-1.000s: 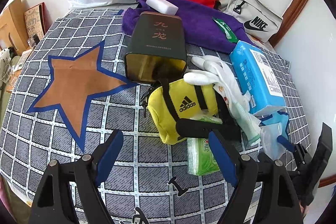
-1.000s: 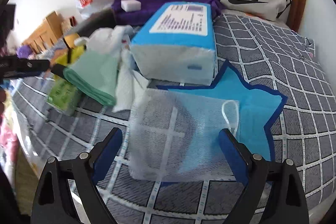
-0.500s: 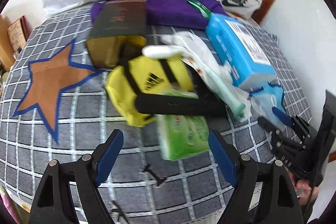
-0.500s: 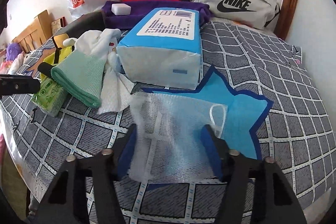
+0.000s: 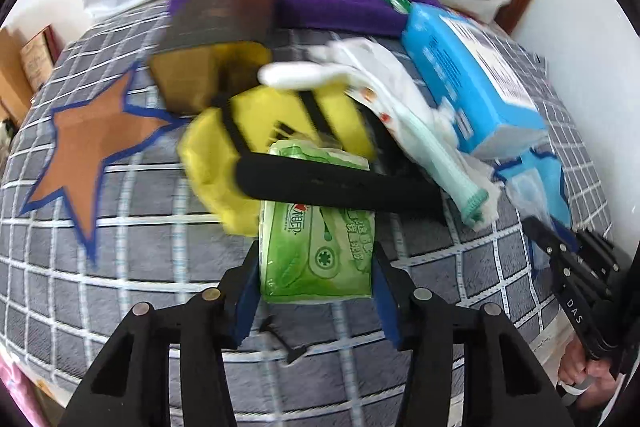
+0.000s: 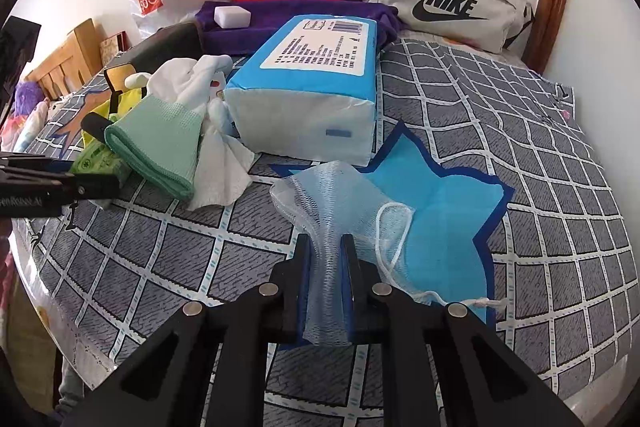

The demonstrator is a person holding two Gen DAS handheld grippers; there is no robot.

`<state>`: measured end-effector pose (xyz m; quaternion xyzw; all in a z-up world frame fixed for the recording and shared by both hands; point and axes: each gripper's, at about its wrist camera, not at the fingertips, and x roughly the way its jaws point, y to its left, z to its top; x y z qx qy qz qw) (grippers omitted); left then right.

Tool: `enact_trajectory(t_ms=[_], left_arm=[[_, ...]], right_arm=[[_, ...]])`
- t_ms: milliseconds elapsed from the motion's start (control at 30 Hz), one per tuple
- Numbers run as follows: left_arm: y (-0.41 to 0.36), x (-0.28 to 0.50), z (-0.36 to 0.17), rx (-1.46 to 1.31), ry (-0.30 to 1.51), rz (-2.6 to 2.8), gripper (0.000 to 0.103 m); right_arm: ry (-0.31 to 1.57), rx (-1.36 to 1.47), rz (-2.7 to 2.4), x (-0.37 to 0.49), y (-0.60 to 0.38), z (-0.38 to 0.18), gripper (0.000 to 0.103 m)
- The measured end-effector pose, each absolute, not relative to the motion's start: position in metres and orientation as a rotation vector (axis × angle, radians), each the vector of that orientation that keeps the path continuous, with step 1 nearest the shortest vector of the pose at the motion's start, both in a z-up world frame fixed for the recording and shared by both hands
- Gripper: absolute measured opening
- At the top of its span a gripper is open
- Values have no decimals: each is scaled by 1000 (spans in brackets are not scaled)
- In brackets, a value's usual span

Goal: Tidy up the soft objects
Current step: 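Lift the mesh bag with the right gripper while the left gripper grasps the wet-wipe pack, then carry wipes and mesh bag onto the purple towel and release both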

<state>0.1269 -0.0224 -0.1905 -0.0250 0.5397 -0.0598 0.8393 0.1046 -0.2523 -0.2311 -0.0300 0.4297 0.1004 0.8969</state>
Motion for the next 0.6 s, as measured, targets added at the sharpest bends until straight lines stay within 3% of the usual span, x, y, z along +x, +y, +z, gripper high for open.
enact_trajectory(t_ms=[600], left_arm=[[52,110,-141,-182,1037,-21,47]], right_arm=[[846,12,240,94,-250,-181,11]])
